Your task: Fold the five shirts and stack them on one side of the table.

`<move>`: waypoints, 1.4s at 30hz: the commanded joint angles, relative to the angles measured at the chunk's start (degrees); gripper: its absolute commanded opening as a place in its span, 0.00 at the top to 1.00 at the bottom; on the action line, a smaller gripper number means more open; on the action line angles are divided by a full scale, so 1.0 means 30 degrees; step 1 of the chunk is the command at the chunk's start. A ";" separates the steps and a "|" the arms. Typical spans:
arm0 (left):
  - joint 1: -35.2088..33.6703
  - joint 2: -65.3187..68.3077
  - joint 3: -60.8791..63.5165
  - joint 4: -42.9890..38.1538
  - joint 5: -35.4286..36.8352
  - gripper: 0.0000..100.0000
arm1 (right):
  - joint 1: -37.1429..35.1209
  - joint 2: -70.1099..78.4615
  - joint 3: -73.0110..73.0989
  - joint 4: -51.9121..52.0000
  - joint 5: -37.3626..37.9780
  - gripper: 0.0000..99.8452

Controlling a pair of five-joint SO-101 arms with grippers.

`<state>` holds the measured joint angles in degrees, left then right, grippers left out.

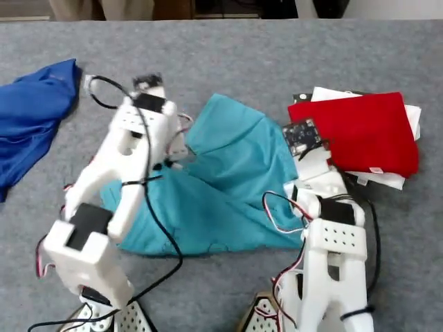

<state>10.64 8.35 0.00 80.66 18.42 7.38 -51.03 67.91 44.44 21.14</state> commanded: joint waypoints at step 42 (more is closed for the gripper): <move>-1.1165 -2.4806 -0.6974 0.3077 -0.9905 0.98 | -0.2623 -0.4469 -2.4864 -0.2256 -0.2110 1.00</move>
<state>-22.24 -63.38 -21.71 89.98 -10.59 2.20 -64.84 -2.07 37.85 14.99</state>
